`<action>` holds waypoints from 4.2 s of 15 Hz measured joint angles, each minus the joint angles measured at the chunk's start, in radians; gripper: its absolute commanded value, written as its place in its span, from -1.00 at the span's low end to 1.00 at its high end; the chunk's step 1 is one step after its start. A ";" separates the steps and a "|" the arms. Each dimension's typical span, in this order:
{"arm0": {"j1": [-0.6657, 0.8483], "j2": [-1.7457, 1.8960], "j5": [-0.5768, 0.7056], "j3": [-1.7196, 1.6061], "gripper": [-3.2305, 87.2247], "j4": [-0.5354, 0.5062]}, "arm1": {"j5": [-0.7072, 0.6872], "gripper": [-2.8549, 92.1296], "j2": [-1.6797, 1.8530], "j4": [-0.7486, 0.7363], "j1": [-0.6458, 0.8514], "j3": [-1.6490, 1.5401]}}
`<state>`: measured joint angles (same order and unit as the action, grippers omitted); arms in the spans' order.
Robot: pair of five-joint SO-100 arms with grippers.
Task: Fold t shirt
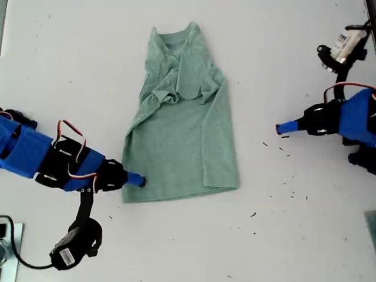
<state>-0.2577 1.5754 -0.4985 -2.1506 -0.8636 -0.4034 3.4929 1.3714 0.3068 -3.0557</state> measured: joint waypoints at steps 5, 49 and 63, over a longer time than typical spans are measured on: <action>0.000 -0.026 0.000 -0.081 -0.90 0.160 | 0.000 -0.67 0.000 0.000 -0.005 0.000; 0.218 -0.675 0.525 1.259 -0.20 -0.615 | -0.005 -0.67 0.000 0.000 -0.040 0.000; 0.031 1.253 0.023 -0.908 -0.92 0.005 | 0.130 -0.89 0.002 0.026 -0.029 0.000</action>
<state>-0.2270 2.8287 -0.4755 -3.0588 -0.8590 -0.2730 3.4944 1.3975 0.2777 -3.0557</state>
